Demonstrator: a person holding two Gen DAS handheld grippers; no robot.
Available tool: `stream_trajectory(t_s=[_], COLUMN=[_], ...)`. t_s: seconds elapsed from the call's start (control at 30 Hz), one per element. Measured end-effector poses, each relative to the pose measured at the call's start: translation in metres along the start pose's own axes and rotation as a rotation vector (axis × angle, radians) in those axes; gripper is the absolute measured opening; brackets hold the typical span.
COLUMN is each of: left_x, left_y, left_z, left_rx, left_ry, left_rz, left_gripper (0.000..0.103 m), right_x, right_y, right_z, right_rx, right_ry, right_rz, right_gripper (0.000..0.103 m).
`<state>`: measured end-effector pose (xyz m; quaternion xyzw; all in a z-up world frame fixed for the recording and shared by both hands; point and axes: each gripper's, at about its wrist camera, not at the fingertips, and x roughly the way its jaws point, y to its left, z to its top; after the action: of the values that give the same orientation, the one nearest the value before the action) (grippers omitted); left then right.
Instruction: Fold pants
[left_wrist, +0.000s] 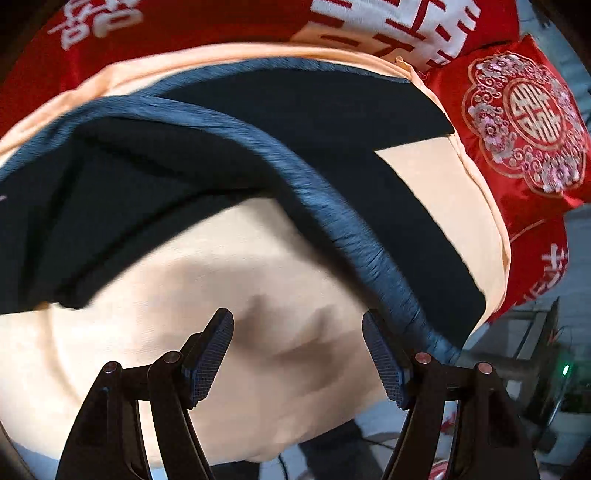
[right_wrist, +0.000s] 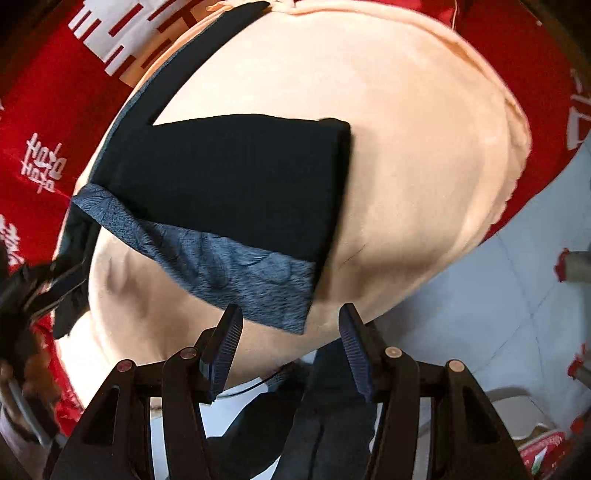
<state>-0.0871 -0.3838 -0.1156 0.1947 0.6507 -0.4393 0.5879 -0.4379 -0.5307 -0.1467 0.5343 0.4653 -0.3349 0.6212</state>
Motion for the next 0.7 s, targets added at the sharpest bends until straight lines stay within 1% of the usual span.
stream_trajectory(t_s=[0.13, 0.2, 0.27, 0.33, 0.37, 0.43, 0.47, 0.5, 0.53, 0.57, 0.6, 0.7], left_x=[0.018, 0.024, 0.029, 0.036, 0.04, 0.042, 0.042, 0.043, 0.043, 0.043, 0.044, 0.033], left_y=[-0.015, -0.021, -0.023, -0.026, -0.028, -0.029, -0.03, -0.032, -0.034, -0.036, -0.037, -0.042], left_z=[0.009, 0.012, 0.014, 0.016, 0.017, 0.018, 0.019, 0.02, 0.022, 0.024, 0.026, 0.034], left_rx=[-0.026, -0.034, -0.05, -0.067, -0.074, -0.087, -0.095, -0.098, -0.099, -0.095, -0.092, -0.092], left_ry=[0.017, 0.03, 0.042, 0.056, 0.061, 0.065, 0.059, 0.056, 0.053, 0.061, 0.073, 0.051], left_rz=[-0.001, 0.003, -0.009, -0.013, -0.009, -0.008, -0.009, -0.01, -0.019, -0.04, -0.042, -0.071], left_gripper=[0.073, 0.073, 0.073, 0.073, 0.073, 0.073, 0.073, 0.07, 0.045, 0.031, 0.026, 0.019], right_x=[0.013, 0.023, 0.031, 0.038, 0.041, 0.042, 0.039, 0.035, 0.03, 0.023, 0.016, -0.013], right_y=[-0.007, -0.002, 0.0, 0.0, 0.0, 0.0, -0.001, -0.001, -0.001, 0.0, 0.002, 0.013], right_z=[0.007, 0.012, 0.014, 0.013, 0.014, 0.017, 0.018, 0.021, 0.023, 0.027, 0.031, 0.05], right_rx=[-0.025, -0.046, -0.07, -0.078, -0.071, -0.048, -0.041, -0.032, -0.027, -0.027, -0.035, -0.074], right_ry=[0.05, 0.071, 0.093, 0.111, 0.126, 0.15, 0.153, 0.155, 0.155, 0.153, 0.145, 0.104], right_rz=[0.121, 0.175, 0.205, 0.212, 0.228, 0.251, 0.257, 0.271, 0.284, 0.3, 0.312, 0.355], right_gripper=[0.058, 0.058, 0.058, 0.057, 0.053, 0.025, 0.019, 0.012, 0.01, 0.009, 0.009, 0.008])
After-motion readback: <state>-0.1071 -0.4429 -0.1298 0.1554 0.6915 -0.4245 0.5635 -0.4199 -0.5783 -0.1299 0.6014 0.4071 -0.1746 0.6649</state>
